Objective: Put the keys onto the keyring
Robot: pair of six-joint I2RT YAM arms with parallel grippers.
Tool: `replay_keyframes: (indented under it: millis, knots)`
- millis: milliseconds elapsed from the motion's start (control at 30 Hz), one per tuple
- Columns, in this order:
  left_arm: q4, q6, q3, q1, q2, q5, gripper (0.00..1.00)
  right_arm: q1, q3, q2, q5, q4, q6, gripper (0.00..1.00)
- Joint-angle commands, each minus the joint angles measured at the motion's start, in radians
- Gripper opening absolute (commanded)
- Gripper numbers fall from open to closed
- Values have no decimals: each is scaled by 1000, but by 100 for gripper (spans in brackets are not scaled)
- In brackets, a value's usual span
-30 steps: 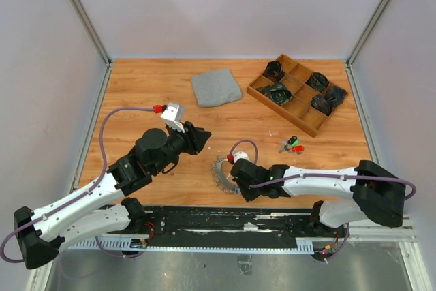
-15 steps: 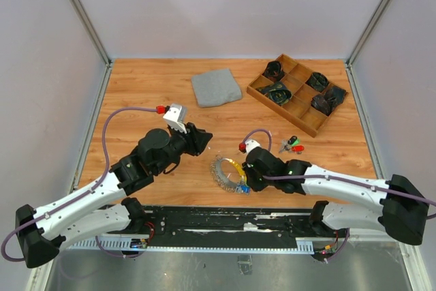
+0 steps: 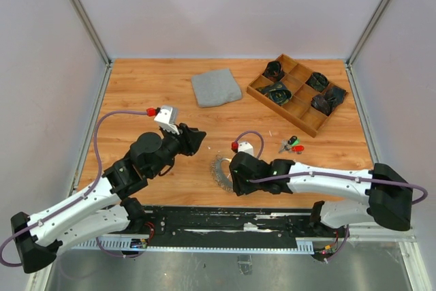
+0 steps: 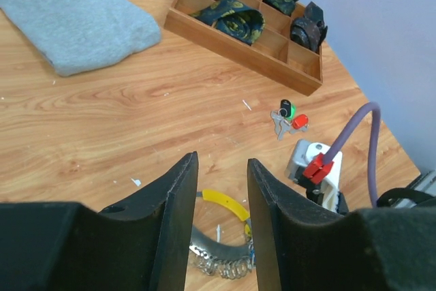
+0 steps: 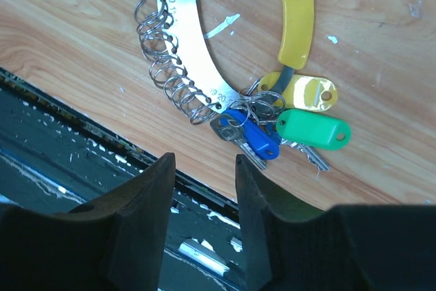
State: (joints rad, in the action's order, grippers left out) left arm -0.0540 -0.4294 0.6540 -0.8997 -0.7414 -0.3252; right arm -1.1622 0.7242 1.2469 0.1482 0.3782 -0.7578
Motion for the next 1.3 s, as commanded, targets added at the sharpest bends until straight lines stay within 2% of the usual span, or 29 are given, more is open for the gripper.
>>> replay_keyframes:
  millis: [0, 567, 1267]
  knots:
    - [-16, 21, -10, 6, 49, -46, 41, -27, 73, 67, 89, 62, -122, 42]
    - [6, 18, -64, 5, 114, -22, 42, -27, 182, 281, 27, 97, -97, 35]
    - [21, 26, -65, 5, 104, -16, 43, -12, 185, 320, 5, 94, -91, 29]
